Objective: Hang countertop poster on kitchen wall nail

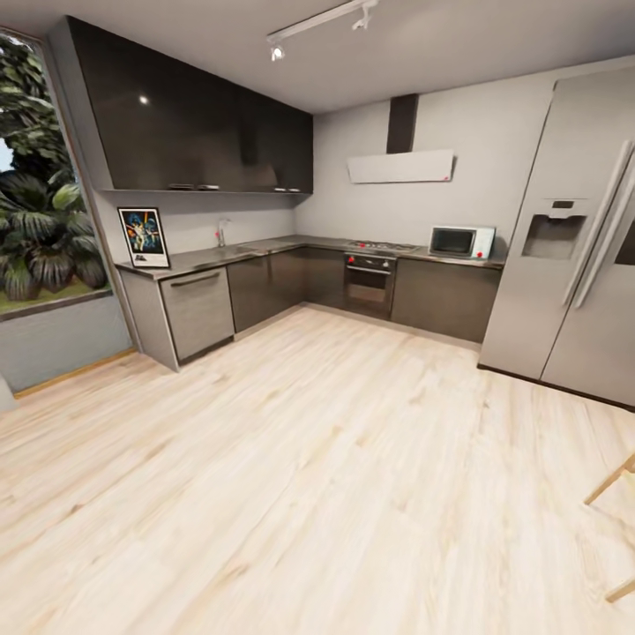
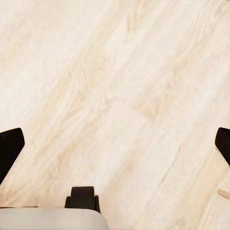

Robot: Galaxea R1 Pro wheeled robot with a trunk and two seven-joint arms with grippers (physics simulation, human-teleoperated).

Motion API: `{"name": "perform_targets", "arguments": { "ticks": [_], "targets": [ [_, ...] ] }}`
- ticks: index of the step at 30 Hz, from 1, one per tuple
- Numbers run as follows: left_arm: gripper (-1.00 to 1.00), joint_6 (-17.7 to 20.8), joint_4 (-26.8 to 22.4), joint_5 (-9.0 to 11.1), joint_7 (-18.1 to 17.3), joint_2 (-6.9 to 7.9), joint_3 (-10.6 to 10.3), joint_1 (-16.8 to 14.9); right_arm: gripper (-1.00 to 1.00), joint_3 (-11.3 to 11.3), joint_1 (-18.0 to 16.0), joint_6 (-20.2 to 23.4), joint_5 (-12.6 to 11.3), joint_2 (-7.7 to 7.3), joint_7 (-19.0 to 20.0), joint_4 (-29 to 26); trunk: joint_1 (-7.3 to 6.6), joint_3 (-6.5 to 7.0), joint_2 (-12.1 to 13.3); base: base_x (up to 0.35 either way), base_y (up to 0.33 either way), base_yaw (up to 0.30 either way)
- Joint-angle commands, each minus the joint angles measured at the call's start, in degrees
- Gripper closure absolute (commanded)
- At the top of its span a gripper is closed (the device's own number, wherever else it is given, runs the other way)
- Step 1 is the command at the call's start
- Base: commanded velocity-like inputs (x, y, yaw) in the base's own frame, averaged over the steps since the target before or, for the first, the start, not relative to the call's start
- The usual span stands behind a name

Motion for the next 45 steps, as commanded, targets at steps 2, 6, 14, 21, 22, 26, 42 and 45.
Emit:
{"name": "perform_targets", "arguments": {
  "ticks": [2,6,14,21,22,26,42,45],
  "targets": [
    [-1.0,-0.1,-0.1,0.0,0.0,-0.01,0.1,0.0,-1.0,0.2,0.0,-0.1,0.3,-0.01,-0.3,0.0,0.04,-0.05,0.0,0.343,0.0,0.0],
    [-1.0,-0.1,-0.1,0.0,0.0,-0.01,0.1,0.0,-1.0,0.2,0.0,-0.1,0.3,-0.01,-0.3,0.0,0.04,-0.05,0.0,0.343,0.0,0.0],
    [-1.0,-0.1,-0.1,0.0,0.0,0.05,0.1,0.0,-1.0,0.2,0.0,-0.1,0.3,0.0,-0.3,0.0,0.04,-0.05,0.0,0.343,0.0,0.0],
    [-1.0,-0.1,-0.1,0.0,0.0,0.07,0.1,0.0,-1.0,0.2,0.0,-0.1,0.3,0.0,-0.3,0.0,0.04,-0.05,0.0,0.342,0.0,0.0],
    [-1.0,-0.1,-0.1,0.0,0.0,0.07,0.1,0.0,-1.0,0.2,0.0,-0.1,0.3,0.0,-0.3,0.0,0.04,-0.05,0.0,0.342,0.0,0.0],
    [-1.0,-0.1,-0.1,0.0,0.0,0.07,0.1,0.0,-1.0,0.2,0.0,-0.1,0.3,0.09,-0.3,0.0,0.04,-0.06,0.0,0.342,0.0,0.01],
    [-1.0,-0.2,-0.1,0.0,0.0,0.07,0.1,0.0,-1.0,0.2,0.0,-0.1,0.3,-0.04,-0.4,0.0,0.04,-0.39,0.0,0.342,-0.048,0.082],
    [-1.0,-0.2,-0.1,0.0,0.0,0.07,0.1,0.0,-1.0,0.2,0.0,-0.1,0.3,-0.12,-0.3,0.0,0.04,-0.4,0.0,0.342,-0.098,0.004]
  ]
}}
